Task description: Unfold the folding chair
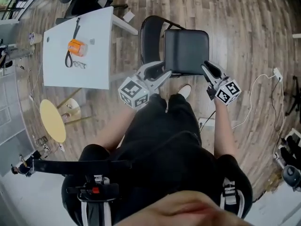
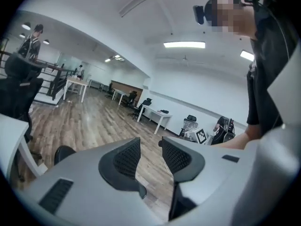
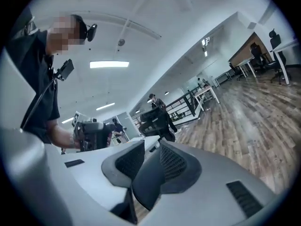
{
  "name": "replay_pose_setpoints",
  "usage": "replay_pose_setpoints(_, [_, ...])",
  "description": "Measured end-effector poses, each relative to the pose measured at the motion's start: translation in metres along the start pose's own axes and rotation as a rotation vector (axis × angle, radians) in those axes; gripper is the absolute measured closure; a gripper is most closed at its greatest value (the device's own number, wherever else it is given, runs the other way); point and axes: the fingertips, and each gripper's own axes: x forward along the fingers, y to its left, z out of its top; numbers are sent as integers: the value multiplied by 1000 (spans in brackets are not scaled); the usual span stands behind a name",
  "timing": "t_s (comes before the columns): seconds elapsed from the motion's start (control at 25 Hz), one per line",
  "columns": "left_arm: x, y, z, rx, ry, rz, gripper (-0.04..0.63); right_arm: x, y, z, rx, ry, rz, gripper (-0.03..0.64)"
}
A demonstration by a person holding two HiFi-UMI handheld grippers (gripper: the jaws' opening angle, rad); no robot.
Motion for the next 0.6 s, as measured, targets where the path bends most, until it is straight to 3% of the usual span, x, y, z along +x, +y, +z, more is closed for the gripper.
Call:
replay_pose_setpoints(0.16, [-4,-32,31,121,-45,-72,507,6,62,51,-29,-46,22,580])
replay_pose_setpoints(0.4, [-43,-61,46,123,-72,-177,591,12,168,84,-297,-7,31,607])
replay_pose_setpoints(0.6, [-59,-61,64,171,-108,-174,591,26,216,95,-415,23,91,609])
